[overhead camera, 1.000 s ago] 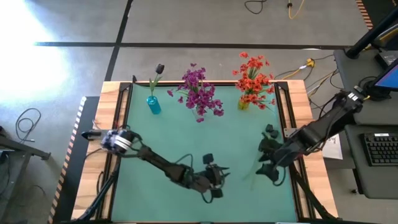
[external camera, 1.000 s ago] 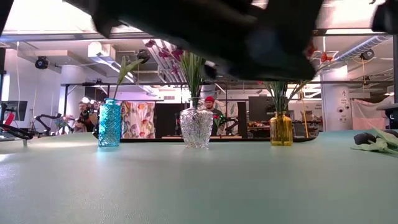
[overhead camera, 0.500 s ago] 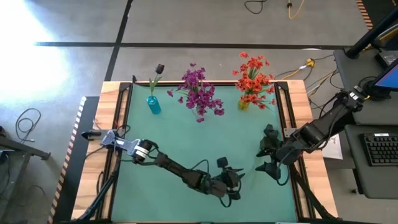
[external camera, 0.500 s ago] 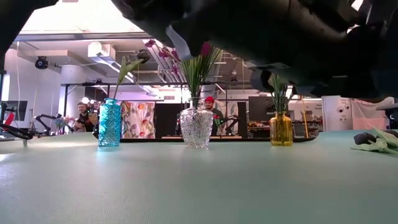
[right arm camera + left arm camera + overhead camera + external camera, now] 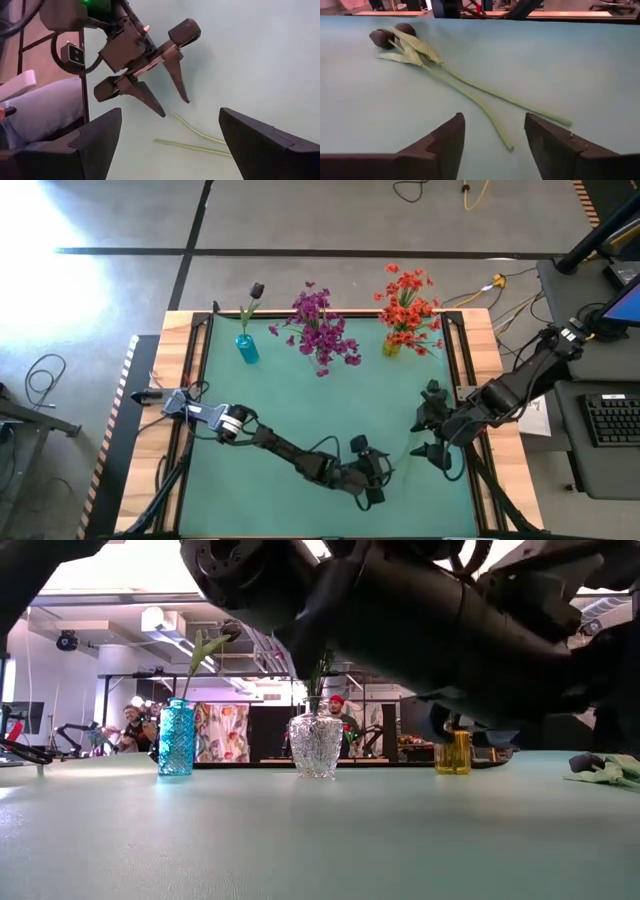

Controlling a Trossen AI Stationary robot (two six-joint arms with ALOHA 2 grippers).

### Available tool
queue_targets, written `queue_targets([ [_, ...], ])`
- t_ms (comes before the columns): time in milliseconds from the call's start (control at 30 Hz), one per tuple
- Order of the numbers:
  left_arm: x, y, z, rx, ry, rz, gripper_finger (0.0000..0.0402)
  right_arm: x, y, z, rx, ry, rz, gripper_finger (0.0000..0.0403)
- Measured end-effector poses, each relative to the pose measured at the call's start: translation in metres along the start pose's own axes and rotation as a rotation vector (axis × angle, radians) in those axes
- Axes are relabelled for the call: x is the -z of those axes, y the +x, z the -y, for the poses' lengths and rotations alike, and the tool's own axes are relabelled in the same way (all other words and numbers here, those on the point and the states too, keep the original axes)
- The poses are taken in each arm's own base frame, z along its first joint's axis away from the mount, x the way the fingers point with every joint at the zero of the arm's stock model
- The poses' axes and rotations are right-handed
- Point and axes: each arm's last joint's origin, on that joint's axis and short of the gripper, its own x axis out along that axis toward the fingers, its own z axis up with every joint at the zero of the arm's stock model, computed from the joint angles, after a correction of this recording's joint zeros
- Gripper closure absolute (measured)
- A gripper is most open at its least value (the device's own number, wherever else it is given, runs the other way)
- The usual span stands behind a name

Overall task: Sort flowers into vase by color
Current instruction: Put the left black flower into the blue flower vase

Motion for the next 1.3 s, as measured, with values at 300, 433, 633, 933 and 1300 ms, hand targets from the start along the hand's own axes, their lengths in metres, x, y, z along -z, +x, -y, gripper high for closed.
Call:
queue_targets([
  [300,0.002,0.006,-0.003,0.023,-0.023,0.017,0.019,0.0,0.001,0.0,0.003,-0.004,-0.003,0.0078],
  [433,0.01,0.017,0.0,0.021,-0.036,0.032,0.0199,0.0,0.001,0.0,0.004,-0.019,-0.001,0.0078],
  [633,0.015,0.026,0.005,0.028,-0.029,0.021,0.0201,-0.001,0.001,0.0,0.022,-0.031,0.025,0.0078],
  [933,0.028,0.034,-0.008,0.024,-0.092,-0.027,0.0238,-0.002,0.001,0.0,0.032,-0.052,0.04,0.0078],
  [1300,0.029,0.035,-0.011,-0.012,-0.101,-0.041,0.0379,-0.002,0.001,0.0,0.032,-0.062,0.04,0.0078],
])
